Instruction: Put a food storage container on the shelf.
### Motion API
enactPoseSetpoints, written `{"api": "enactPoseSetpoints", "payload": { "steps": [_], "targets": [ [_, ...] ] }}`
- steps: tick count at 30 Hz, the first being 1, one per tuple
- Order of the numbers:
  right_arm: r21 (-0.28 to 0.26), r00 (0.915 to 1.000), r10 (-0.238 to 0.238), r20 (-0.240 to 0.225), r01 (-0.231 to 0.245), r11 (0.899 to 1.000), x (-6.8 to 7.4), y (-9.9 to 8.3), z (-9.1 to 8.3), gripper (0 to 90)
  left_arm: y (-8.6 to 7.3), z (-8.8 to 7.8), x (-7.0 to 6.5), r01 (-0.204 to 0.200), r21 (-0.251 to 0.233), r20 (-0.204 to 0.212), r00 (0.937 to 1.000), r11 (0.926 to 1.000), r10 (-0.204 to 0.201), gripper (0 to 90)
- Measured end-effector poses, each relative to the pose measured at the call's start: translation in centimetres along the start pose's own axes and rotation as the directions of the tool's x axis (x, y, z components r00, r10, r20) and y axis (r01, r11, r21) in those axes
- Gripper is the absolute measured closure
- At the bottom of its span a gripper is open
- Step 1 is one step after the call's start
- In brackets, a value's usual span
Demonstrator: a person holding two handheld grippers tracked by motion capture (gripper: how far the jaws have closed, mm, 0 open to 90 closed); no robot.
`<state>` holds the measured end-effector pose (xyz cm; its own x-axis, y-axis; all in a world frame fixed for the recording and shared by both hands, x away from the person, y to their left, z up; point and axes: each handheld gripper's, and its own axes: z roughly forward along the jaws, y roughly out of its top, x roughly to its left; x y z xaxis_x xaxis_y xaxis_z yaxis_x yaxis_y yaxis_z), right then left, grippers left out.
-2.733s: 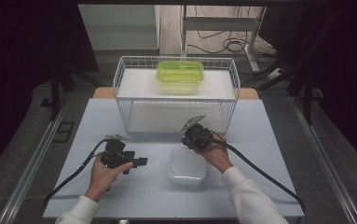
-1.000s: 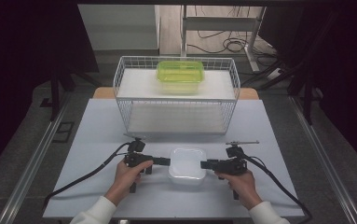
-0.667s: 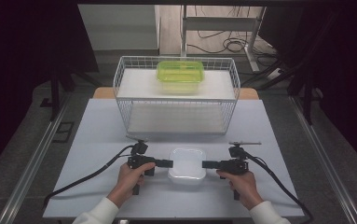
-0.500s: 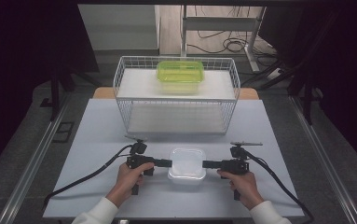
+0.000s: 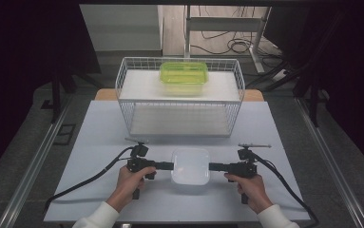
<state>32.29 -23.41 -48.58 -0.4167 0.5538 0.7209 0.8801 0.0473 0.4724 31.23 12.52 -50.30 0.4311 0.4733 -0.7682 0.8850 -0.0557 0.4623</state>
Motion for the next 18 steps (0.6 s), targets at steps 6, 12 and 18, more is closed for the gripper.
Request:
{"api": "enactPoseSetpoints", "payload": {
  "steps": [6,12,18],
  "targets": [
    [-0.012,0.9989,-0.046,-0.002,0.046,0.999,0.8,0.6,-0.3,79.5,0.5,-0.9,-1.1,-0.039,-0.015,-0.004,0.9992,0.9991,0.039,80.1],
    [-0.039,0.9948,-0.101,-0.006,0.101,0.994,2.3,1.6,-0.9,79.3,1.3,-2.2,-2.1,-0.063,-0.059,0.003,0.998,0.9962,0.063,80.1],
    [-0.085,0.9823,-0.187,0.004,0.187,0.979,5.4,4.0,-2.3,79.2,3.3,-4.2,-4.4,-0.111,-0.13,0.007,0.9936,0.9854,0.113,80.0]
  ]
}}
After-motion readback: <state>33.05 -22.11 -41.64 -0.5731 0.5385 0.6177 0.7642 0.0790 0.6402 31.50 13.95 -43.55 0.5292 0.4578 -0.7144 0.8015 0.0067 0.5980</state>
